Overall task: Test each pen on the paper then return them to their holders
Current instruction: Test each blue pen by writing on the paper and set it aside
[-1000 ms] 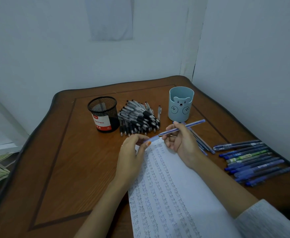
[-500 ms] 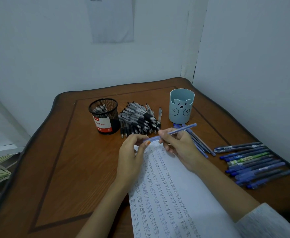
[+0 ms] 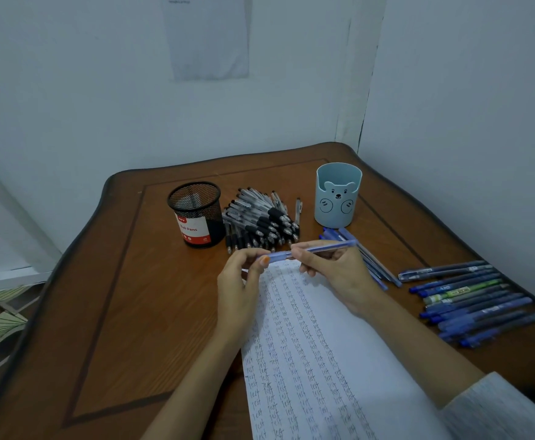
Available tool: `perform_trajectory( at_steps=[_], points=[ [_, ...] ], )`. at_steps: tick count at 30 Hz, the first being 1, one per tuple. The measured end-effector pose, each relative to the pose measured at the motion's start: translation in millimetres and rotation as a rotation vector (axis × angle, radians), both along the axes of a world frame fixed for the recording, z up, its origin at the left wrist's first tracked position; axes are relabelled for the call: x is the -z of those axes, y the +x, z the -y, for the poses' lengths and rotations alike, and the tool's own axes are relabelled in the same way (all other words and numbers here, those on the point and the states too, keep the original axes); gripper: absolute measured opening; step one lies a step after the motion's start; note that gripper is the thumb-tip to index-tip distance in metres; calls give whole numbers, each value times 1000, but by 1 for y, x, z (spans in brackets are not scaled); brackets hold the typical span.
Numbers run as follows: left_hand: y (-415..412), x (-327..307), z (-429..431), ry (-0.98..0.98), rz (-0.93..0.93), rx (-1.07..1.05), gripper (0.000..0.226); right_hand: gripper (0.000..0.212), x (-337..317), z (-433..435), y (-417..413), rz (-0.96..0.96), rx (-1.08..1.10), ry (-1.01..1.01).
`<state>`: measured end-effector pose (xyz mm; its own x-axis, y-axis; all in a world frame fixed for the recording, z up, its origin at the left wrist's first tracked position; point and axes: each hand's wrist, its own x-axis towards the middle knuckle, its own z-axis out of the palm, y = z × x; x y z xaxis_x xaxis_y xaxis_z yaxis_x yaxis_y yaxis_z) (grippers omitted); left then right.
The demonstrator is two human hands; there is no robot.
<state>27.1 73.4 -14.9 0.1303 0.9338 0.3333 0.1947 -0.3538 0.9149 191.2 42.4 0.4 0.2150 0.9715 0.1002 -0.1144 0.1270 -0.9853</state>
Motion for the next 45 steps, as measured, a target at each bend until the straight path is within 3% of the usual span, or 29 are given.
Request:
perform_trajectory(
  at_steps=[9, 14, 19, 22, 25, 27, 31, 36, 41, 45],
  points=[
    [-3, 3, -1, -3, 19, 30, 15, 26, -2, 3, 1, 51, -19, 7],
    [-2, 1, -3, -8, 36, 28, 10, 16, -2, 2, 1, 52, -41, -1],
    [-2, 0, -5, -30, 48, -3, 10, 19, -15, 2, 23, -85, -36, -35],
    [-4, -1, -4, -32, 52, -6, 10, 10, -26, 9, 45, 348, 25, -62],
    [-2, -3, -1, -21, 35, 27, 11, 11, -29, 15, 52, 850, -77, -105],
    [0, -4, 1, -16, 4, 47, 12, 11, -25, 20, 53, 1014, -105, -81],
    [2, -1, 5, 4, -103, 14, 12, 11, -20, 31, 65, 1006, 97, -42],
    [6, 5, 9, 212, -551, 31, 19, 18, -10, 29, 81, 1029, 371, -141],
    [9, -2, 17, 303, -702, 77, 25, 27, -12, 24, 86, 1106, 295, -328],
    [6, -4, 23, 265, -724, 136, 34, 18, -15, 33, 91, 1070, 328, -239]
  ],
)
